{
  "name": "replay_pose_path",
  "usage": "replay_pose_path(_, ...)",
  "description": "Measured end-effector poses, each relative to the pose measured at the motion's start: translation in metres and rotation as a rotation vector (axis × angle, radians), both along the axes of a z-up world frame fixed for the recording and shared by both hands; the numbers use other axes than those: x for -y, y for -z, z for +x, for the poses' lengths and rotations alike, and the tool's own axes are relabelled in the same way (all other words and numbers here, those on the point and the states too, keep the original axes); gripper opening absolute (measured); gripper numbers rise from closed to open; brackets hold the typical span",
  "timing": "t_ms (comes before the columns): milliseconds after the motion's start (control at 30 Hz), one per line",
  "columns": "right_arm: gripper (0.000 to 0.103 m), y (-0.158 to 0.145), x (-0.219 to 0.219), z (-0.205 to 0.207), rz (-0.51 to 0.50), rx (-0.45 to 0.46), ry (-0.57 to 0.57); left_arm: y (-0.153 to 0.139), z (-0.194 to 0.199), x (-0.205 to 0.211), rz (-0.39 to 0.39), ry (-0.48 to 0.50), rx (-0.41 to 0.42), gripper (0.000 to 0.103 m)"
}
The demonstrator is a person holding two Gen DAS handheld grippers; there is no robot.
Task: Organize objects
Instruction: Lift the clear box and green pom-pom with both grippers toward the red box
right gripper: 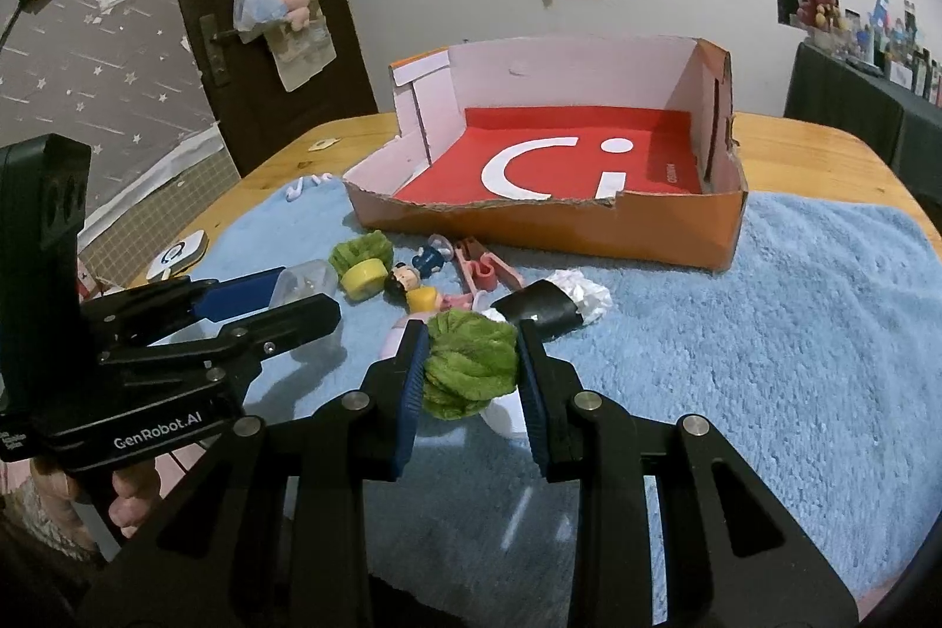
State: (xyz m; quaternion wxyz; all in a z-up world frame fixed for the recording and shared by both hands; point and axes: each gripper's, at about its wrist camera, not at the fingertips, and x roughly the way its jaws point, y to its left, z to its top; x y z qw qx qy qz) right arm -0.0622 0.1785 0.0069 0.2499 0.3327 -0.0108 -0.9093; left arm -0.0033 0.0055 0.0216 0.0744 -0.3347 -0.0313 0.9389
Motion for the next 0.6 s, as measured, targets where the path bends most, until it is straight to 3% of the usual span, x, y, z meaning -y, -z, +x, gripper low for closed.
replay_pose_path(600,0.028,-0.004,-0.002,-0.02,-0.014,0.011,0.006,-0.008,-0.019,0.0,-0.001,-0.014,-0.013,0.044)
